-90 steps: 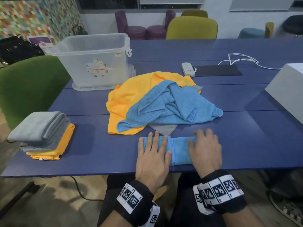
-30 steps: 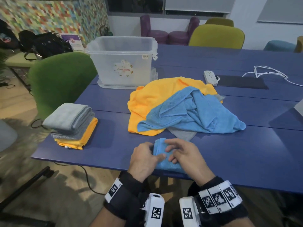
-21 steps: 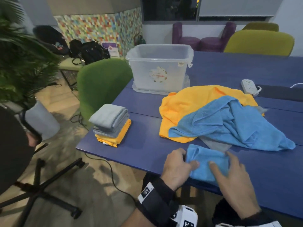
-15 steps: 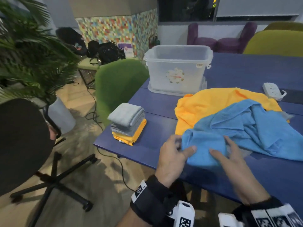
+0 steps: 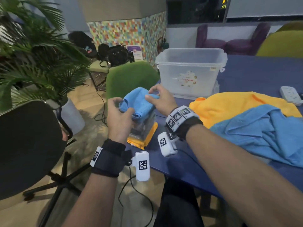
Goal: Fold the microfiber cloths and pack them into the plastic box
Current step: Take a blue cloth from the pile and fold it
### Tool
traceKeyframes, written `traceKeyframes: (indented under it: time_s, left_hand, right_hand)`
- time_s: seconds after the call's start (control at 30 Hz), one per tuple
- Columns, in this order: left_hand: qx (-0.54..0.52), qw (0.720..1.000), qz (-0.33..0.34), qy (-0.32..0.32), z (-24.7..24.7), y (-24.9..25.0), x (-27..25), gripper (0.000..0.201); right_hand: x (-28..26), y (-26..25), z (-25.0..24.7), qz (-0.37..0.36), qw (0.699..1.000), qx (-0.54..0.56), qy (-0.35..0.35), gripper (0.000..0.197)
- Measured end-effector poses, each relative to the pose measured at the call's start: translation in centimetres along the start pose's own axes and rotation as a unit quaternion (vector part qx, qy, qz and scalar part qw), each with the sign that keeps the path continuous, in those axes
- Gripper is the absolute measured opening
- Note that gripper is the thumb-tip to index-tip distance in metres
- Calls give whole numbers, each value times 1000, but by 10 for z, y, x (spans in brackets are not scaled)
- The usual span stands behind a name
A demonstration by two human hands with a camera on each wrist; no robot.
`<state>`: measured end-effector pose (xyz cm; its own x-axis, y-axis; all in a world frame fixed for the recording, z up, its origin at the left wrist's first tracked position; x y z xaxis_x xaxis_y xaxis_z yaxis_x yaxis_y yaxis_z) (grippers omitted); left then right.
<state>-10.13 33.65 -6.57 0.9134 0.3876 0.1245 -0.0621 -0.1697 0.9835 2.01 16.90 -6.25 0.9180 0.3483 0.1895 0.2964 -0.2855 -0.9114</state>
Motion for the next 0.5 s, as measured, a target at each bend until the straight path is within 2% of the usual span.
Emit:
traceKeyframes:
  time_s: [0.07, 0.27, 0.4, 0.47, 0.5]
  left_hand:
    - [-25, 999, -22, 3, 0, -6, 3, 59]
    - [6, 996, -84, 33, -3, -43, 12, 49]
    - [23, 991, -120, 46, -11, -54, 14, 53]
    - [196, 976, -71, 63, -15, -37, 11, 64]
    - [303, 950, -20, 74, -13, -23, 8, 67]
  right_hand:
    - [13, 11, 8, 21, 1000, -1, -6, 12]
    - [22, 35, 29, 79, 992, -12, -94, 20]
    - [17, 44, 33, 84, 991, -22, -106, 30]
    - [15, 41, 35, 68, 992, -34, -105, 33]
    - [14, 39, 36, 58, 992, -45, -105, 34]
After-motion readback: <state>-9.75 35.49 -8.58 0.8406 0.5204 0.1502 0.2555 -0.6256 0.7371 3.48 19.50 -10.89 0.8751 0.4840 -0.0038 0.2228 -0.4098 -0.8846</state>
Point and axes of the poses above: each hand's wrist, its own x-axis towards the middle knuckle, its own z-axis out of the palm, y = z × x, the point moved 8 cm from there along x, towards the middle knuckle, and after that the axes turned 9 degrees about -y, right-handed, at the moved point
